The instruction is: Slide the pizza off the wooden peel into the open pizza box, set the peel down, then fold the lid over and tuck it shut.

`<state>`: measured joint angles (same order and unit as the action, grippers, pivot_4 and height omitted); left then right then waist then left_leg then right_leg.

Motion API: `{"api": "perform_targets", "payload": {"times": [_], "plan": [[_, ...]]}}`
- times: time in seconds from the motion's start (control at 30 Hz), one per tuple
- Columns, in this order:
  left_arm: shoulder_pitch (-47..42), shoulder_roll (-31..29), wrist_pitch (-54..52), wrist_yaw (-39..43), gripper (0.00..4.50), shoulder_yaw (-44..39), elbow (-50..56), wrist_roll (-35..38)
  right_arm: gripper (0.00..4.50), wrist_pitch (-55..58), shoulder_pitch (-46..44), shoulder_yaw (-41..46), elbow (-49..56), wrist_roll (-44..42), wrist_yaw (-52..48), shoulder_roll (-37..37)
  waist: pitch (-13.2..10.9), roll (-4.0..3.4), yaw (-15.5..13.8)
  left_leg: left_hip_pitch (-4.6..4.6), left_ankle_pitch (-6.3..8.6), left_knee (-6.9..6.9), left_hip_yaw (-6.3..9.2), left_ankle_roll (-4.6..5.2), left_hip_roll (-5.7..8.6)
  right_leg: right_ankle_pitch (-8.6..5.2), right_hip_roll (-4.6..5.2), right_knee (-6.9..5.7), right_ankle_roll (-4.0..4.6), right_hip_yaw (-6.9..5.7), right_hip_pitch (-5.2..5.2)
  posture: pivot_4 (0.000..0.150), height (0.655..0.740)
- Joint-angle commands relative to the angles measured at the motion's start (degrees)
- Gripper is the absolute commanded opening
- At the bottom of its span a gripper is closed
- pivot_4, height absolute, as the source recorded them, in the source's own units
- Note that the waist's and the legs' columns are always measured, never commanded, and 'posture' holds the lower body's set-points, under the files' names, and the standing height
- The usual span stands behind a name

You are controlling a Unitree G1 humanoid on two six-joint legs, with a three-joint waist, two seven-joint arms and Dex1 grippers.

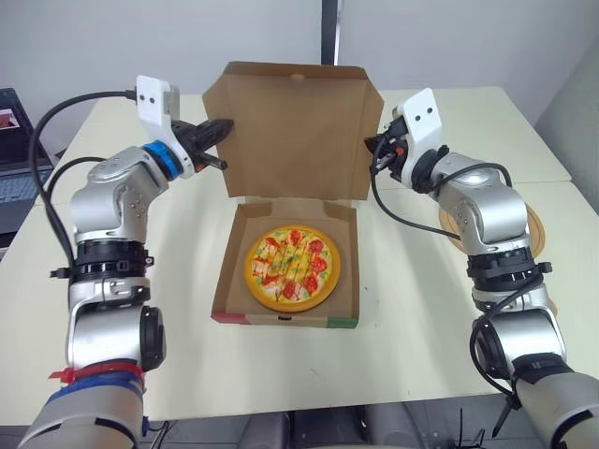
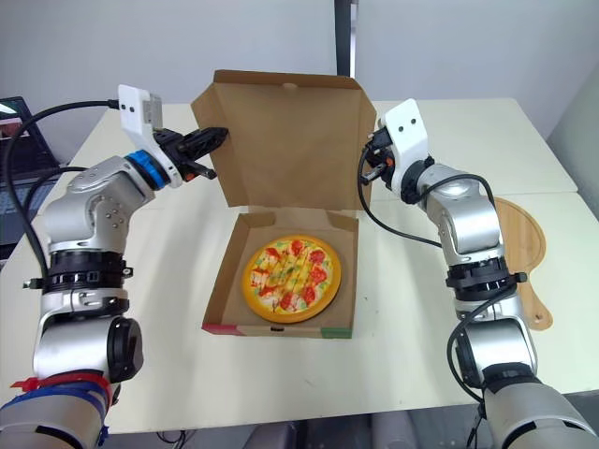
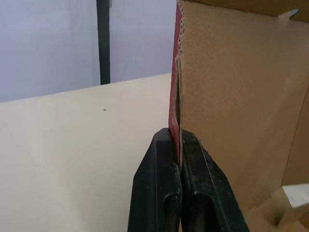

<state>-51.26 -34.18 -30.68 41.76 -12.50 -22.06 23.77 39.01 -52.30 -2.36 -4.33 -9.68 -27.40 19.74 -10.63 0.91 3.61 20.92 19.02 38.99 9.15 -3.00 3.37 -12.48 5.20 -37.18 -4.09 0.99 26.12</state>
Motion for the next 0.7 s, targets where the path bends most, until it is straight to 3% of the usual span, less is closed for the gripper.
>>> {"api": "perform_targets", "payload": {"times": [0.03, 0.3, 0.7], "plan": [[3.09, -1.10, -5.58, -0.64, 0.00, -1.72, 8.99, 3.38, 0.02, 3.45, 0.87, 0.16, 12.20, -1.90, 1.42, -1.27, 0.01, -0.01, 0.05, 0.00, 0.00, 0.00, 0.00, 0.00, 0.00, 0.00, 0.00, 0.01, 0.00, 0.01, 0.01, 0.150, 0.7400], [9.52, -0.45, -19.12, -6.95, 0.00, -6.76, 22.94, 10.06, 0.02, 16.28, 8.83, 0.33, 28.46, -5.11, 6.26, -5.80, 0.05, 0.00, -0.25, -0.01, 0.00, 0.04, 0.01, 0.00, 0.00, 0.00, 0.01, -0.09, 0.00, 0.02, -0.04, 0.150, 0.7400], [8.19, 2.55, -32.00, -14.75, 0.00, -9.48, 29.16, 17.06, 0.02, 19.47, 12.46, 0.46, 31.45, -5.46, 10.59, -10.37, 0.08, -0.01, -0.25, -0.12, -0.01, 0.04, -0.10, -0.02, -0.01, 0.00, -0.01, -0.29, 0.01, 0.12, -0.01, 0.150, 0.7400]]}}
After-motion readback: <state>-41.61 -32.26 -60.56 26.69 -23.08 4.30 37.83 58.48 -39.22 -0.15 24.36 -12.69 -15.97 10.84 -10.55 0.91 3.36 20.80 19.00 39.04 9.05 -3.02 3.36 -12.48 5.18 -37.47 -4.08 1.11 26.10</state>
